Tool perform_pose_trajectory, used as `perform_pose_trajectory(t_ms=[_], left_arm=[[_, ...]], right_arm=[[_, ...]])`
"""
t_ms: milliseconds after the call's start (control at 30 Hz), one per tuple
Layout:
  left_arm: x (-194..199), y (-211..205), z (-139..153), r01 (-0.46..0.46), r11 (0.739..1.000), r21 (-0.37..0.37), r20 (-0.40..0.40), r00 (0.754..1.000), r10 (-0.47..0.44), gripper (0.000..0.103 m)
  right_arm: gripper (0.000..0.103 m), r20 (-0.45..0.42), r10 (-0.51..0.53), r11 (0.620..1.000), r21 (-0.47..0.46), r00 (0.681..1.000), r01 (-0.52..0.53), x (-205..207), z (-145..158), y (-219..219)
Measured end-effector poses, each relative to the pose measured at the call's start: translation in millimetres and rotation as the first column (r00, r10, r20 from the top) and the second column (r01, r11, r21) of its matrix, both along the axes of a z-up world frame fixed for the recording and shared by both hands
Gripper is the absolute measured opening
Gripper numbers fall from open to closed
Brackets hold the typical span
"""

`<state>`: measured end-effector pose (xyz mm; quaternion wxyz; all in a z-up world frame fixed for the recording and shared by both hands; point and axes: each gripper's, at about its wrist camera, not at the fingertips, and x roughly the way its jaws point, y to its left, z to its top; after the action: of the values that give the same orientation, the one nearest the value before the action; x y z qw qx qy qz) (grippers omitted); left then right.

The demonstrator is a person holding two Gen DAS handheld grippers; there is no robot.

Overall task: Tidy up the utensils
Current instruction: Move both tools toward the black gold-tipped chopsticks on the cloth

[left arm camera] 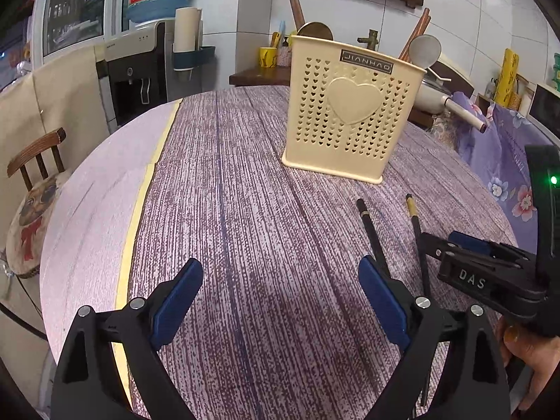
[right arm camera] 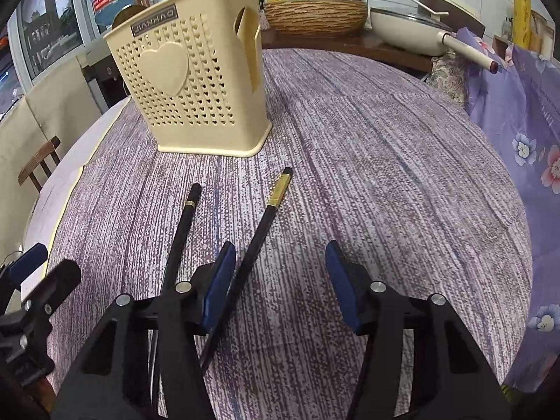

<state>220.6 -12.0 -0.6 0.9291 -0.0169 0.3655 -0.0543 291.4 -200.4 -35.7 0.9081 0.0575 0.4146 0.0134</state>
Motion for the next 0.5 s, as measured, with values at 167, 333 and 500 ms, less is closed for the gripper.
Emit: perform_pose_trajectory(t_ms=[167,333,500], left_arm=[[-3,-3,-3,0.007,1.000,0.009,-0.007,1.000,-0.007,0.089],[-3,-4,-5,0.010,1.000,0.015,-0.011,1.000,-0.010,0.089],[-2,-5,-7,0.015,1.000,0.024,-0.021,1.000,-0.015,0.089]], right_arm=[[0.052,-0.017,0.000,0.998,-0.060,1.000,-0.001,12,-1,12],[0.045,-0.015,-0.010,0.996,-0.093,1.000,0.009,26,-1,17],[0.025,-0.014,-0.005,0.995,-0.096,1.000,0.003,44,2,18]])
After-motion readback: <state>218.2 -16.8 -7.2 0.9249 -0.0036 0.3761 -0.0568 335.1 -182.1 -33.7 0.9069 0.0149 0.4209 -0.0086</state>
